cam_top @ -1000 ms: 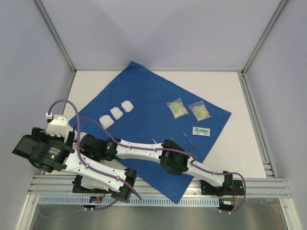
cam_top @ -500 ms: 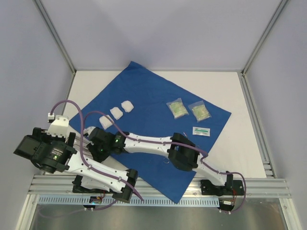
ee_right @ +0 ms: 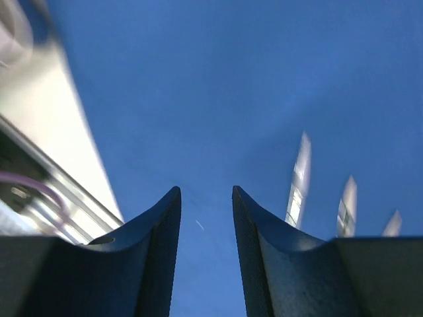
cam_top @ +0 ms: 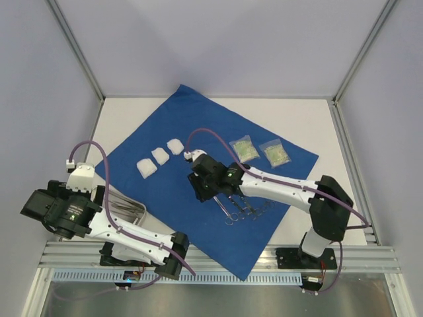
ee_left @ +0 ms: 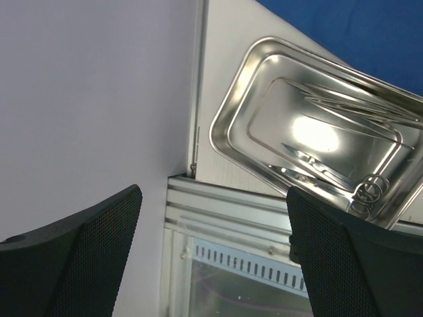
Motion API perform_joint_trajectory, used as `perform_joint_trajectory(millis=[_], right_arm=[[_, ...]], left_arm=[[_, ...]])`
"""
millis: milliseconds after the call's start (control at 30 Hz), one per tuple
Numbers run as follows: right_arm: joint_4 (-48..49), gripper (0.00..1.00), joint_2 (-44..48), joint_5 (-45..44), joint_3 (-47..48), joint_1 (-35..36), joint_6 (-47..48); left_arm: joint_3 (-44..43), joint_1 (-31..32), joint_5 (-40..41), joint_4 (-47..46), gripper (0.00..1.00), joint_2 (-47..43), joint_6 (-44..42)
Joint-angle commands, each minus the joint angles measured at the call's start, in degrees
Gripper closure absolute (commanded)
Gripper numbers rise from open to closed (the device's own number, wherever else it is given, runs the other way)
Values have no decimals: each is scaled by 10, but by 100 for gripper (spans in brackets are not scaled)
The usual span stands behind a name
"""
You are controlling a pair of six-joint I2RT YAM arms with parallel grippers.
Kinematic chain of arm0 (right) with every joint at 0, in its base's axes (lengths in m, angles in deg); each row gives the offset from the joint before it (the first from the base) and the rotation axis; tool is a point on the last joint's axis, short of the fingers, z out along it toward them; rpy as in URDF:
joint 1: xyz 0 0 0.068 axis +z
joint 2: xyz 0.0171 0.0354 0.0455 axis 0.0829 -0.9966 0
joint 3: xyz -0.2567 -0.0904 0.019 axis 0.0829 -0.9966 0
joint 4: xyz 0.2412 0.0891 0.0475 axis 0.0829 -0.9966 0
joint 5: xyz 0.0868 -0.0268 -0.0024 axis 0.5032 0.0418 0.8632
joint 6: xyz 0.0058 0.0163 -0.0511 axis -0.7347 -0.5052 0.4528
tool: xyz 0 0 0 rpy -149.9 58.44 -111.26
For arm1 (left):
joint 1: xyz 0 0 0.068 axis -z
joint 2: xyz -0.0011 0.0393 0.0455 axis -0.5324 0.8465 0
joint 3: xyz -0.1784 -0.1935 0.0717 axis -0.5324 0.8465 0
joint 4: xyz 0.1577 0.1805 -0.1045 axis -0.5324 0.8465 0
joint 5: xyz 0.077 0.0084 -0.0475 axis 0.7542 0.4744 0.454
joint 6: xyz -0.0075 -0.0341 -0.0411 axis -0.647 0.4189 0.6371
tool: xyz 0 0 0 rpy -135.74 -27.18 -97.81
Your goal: Prepare the surgical pack
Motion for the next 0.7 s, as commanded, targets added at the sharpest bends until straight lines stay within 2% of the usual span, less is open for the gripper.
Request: perform_joint_trajectory(millis=[0,167,300,433,667], right_arm=[[-15,60,85,-31,-86,-23,6],[-37,57,145,-52,-192,-62,-2],[-22,56,154,-36,-246,-90,1],[2,58,134,25,-248,-90,12],[18,60,96,15,-222,-88,25]], left_arm=[[29,-4,4,177,0,0,-19],[65,-3,15,157,0,4,-12],[94,-4,38,131,0,6,-8],[137,-3,61,96,0,9,-6],[231,-4,104,19,0,18,0]])
